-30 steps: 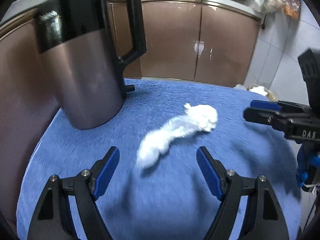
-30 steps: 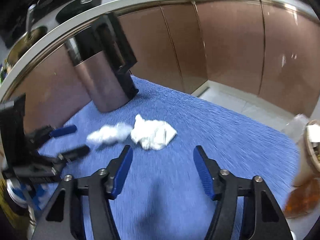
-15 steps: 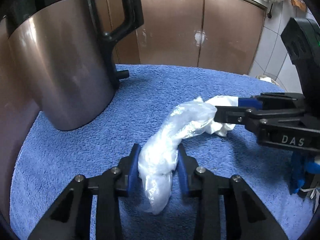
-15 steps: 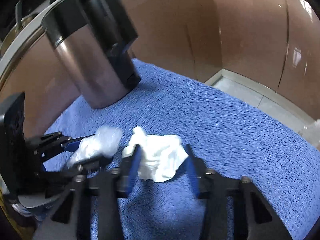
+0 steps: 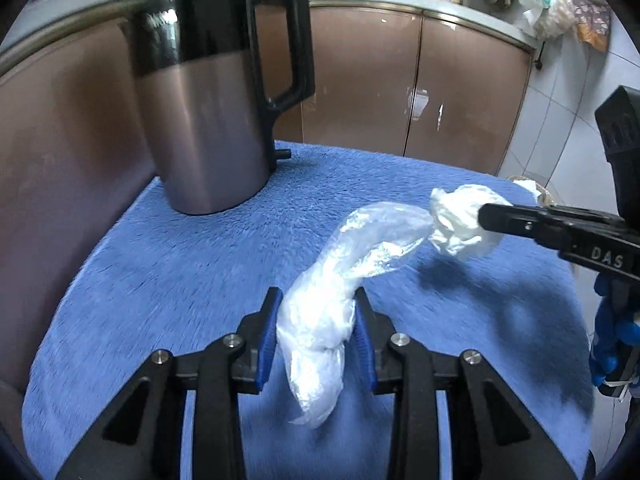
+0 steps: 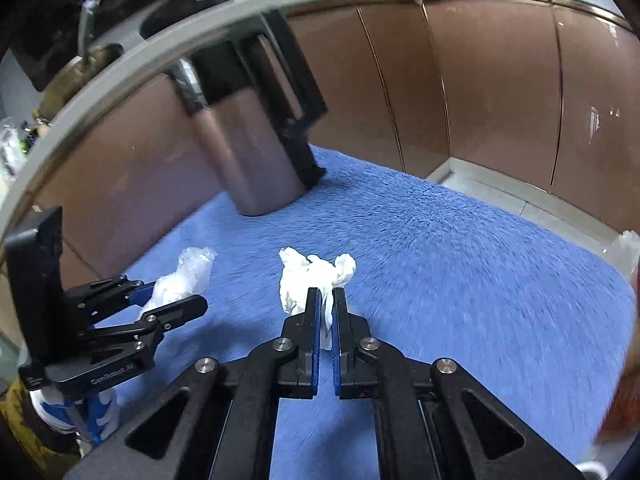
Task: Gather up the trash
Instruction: 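Carry the bag and tissue over the bin and open both tools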
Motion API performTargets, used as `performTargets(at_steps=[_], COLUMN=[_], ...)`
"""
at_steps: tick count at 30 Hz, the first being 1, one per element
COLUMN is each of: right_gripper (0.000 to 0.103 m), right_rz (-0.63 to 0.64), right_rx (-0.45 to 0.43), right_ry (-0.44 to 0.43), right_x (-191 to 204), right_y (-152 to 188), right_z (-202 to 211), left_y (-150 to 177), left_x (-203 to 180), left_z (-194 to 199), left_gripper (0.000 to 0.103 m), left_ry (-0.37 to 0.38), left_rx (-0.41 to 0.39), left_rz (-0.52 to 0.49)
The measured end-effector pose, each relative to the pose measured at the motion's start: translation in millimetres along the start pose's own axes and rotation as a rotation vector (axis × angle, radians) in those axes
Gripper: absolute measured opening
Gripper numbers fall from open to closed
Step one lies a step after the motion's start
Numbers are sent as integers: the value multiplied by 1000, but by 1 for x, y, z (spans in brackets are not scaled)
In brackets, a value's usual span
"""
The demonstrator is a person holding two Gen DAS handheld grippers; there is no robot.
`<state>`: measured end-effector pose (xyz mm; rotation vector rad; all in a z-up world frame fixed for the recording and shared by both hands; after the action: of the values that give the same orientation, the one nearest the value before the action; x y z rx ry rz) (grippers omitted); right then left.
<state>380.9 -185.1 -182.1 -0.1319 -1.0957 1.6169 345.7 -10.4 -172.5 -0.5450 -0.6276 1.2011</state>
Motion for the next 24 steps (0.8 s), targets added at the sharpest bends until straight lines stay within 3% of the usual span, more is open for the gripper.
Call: performTargets(at_steps=[11, 17, 24], right_gripper=[5, 5, 5], right_rz=[44, 34, -31], right_rx=[-161, -250, -292], right_ry=[-13, 110, 334], right_x=[73, 73, 42], right_y=[48, 86, 143], right_z=[155, 241, 320], left_y=[31, 32, 36], left_x=[-16, -54, -142], left_z=[125, 167, 196], left_gripper=[32, 32, 32], left_ry=[4, 53, 165], left_rx=[-107, -153, -186], left_rz=[-7, -58, -192])
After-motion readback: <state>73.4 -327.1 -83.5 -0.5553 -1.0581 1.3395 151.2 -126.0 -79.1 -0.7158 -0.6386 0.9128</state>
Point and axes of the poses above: each gripper's, at about its wrist camera, not at the fingertips, and z roughly against the way its jaws point, x to its left, y to its underside, the point moved 5 cm from there along -z, roughly the way its jaws point, and after that the axes turned 11 degrees about -y, right-handed, at the moved point
